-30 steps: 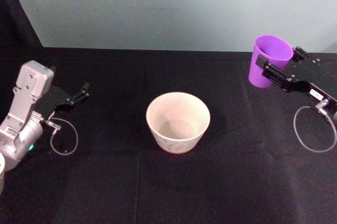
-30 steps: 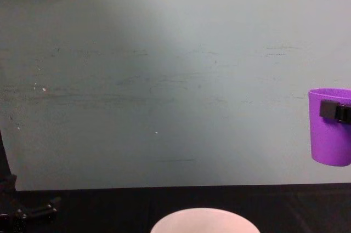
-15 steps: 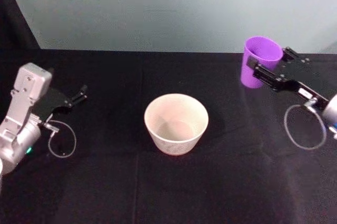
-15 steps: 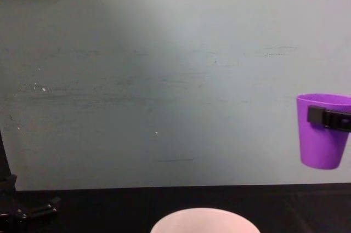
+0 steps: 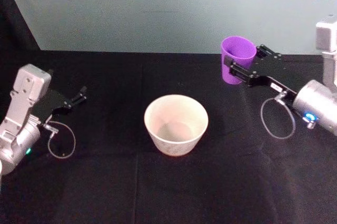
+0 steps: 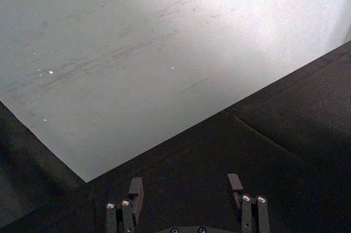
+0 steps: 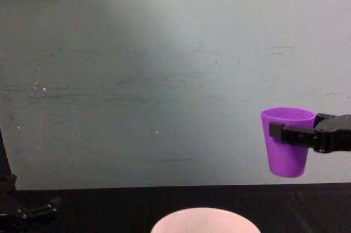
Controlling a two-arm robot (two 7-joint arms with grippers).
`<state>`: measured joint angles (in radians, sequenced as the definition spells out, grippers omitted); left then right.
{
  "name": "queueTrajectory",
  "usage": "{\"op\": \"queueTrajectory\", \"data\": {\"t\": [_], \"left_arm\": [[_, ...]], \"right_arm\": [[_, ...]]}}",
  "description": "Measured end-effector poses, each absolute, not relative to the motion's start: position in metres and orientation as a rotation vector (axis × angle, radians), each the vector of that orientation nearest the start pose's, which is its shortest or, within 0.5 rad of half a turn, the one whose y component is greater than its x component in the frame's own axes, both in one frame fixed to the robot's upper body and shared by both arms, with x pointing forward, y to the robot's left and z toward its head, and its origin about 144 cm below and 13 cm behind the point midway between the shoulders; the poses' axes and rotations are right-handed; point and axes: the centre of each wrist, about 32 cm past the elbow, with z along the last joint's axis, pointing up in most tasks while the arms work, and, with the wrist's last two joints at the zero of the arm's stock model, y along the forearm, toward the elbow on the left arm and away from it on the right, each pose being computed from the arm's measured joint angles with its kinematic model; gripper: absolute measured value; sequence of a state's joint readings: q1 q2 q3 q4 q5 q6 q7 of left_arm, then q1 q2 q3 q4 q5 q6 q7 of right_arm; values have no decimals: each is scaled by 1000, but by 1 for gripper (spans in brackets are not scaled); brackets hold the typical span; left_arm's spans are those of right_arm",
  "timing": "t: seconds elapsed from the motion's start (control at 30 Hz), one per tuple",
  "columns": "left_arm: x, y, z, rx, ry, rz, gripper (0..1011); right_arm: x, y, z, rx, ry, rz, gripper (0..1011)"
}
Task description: Pick up the cup and pour the mung beans from the cup into the bowl.
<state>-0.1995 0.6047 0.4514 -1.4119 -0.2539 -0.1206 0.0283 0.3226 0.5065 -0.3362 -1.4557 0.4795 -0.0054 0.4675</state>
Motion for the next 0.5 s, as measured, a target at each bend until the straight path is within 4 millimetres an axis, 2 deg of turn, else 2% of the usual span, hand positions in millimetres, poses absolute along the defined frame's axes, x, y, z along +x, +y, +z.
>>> {"op": "queueTrajectory", "data": {"t": [0.5], "left_arm": [[489,310,1140,304,-285,1248,1000]], "right_arm": [[535,-281,1200,-195,-249,-865,729]]}}
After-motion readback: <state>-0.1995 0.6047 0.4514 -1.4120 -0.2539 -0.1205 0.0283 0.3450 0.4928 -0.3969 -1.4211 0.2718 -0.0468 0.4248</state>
